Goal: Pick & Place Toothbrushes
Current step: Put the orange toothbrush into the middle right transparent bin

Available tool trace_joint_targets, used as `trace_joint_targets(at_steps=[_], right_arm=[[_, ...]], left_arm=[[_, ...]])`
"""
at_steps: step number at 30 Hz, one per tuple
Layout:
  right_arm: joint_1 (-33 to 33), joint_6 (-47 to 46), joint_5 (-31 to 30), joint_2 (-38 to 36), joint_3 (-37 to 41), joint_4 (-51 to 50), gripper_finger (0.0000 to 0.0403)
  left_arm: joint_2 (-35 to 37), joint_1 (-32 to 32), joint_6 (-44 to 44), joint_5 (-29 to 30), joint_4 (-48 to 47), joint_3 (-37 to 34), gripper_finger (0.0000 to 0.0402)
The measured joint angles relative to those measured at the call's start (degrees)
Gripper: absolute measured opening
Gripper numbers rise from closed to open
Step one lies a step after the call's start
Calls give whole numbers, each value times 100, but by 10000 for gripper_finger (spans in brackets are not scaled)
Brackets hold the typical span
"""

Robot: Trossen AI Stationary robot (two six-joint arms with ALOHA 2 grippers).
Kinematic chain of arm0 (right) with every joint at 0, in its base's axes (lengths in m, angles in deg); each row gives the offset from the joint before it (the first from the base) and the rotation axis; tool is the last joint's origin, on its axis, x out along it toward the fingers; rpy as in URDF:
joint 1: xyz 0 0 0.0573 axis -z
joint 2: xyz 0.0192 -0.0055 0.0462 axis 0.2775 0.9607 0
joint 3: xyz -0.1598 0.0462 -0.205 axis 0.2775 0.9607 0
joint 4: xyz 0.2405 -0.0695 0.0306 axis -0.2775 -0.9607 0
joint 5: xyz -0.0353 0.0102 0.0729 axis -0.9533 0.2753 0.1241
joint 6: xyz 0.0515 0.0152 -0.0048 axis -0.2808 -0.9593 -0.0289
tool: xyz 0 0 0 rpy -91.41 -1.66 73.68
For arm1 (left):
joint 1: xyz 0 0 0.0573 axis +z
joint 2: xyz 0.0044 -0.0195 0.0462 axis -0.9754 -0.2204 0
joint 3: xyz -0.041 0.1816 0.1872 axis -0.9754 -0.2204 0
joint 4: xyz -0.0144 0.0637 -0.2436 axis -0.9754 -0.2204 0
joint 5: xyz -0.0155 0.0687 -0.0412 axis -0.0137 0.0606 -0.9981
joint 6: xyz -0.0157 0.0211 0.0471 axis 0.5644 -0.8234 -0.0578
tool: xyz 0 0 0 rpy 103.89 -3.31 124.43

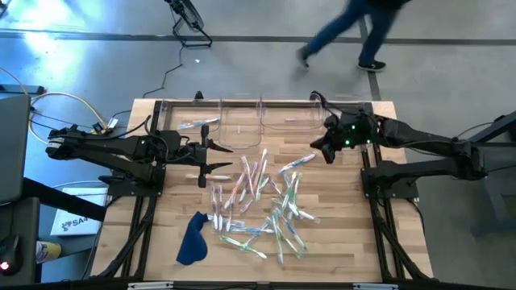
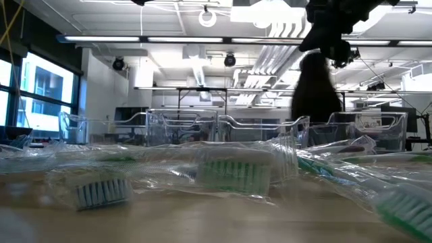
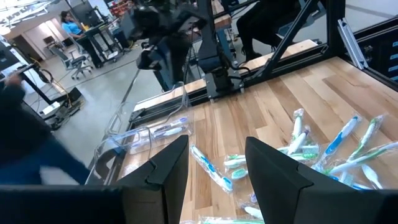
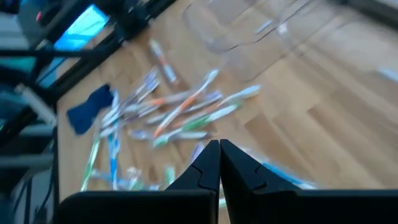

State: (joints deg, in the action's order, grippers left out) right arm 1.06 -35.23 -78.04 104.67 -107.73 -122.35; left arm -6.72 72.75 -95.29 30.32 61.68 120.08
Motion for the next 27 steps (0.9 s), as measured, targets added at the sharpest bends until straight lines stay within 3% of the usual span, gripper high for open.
trace_joint_targets(at_steps=[13, 27], right_arm=[[-1322, 448, -123, 18, 0, 5, 2], [-1610, 417, -114, 61, 0, 161, 2]], left_arm=[[0, 0, 2, 0, 0, 0, 154], [1, 0, 2, -186, 31, 0, 154]])
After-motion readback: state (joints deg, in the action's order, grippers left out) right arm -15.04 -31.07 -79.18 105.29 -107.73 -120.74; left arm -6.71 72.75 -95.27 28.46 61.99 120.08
